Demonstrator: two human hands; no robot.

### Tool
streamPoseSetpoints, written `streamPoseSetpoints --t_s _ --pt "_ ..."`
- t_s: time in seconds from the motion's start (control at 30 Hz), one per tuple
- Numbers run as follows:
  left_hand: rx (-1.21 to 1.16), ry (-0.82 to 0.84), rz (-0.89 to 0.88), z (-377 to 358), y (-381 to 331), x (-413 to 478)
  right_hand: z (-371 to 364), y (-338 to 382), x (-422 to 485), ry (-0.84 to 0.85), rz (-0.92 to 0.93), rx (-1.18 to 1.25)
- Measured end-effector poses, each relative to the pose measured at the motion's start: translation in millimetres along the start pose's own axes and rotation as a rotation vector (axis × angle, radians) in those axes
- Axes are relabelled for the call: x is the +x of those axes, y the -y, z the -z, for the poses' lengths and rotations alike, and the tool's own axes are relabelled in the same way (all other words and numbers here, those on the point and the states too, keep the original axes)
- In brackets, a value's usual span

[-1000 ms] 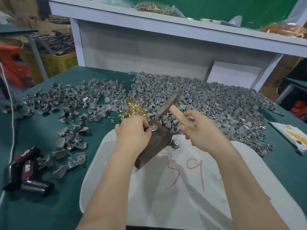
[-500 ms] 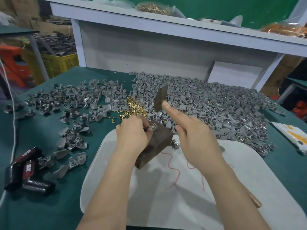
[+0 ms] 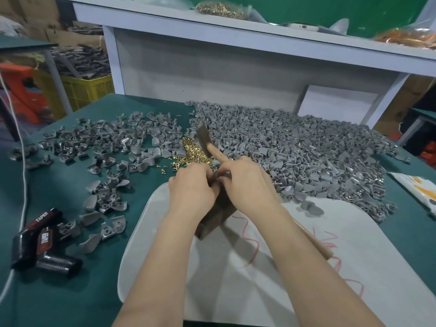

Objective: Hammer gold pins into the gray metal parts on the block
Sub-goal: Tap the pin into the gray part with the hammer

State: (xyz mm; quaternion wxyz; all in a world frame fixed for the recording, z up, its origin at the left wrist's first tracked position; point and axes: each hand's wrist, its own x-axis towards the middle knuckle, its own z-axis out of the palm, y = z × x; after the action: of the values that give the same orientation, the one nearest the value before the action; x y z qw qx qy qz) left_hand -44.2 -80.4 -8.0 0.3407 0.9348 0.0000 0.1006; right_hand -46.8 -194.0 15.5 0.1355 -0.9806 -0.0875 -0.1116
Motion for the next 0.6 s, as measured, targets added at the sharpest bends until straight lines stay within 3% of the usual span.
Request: streamPoseSetpoints --t_s 0.33,0.6 --pt "-0.01 -0.003 -0.003 0.2 -0.7 -0.6 -5.3 -3.8 4.5 -0.014 0.003 0.067" --pt "-0.003 -0.017 -0.017 0.4 -0.5 -0.6 -0.9 -3.1 10.6 0.076 -0.087 0.175"
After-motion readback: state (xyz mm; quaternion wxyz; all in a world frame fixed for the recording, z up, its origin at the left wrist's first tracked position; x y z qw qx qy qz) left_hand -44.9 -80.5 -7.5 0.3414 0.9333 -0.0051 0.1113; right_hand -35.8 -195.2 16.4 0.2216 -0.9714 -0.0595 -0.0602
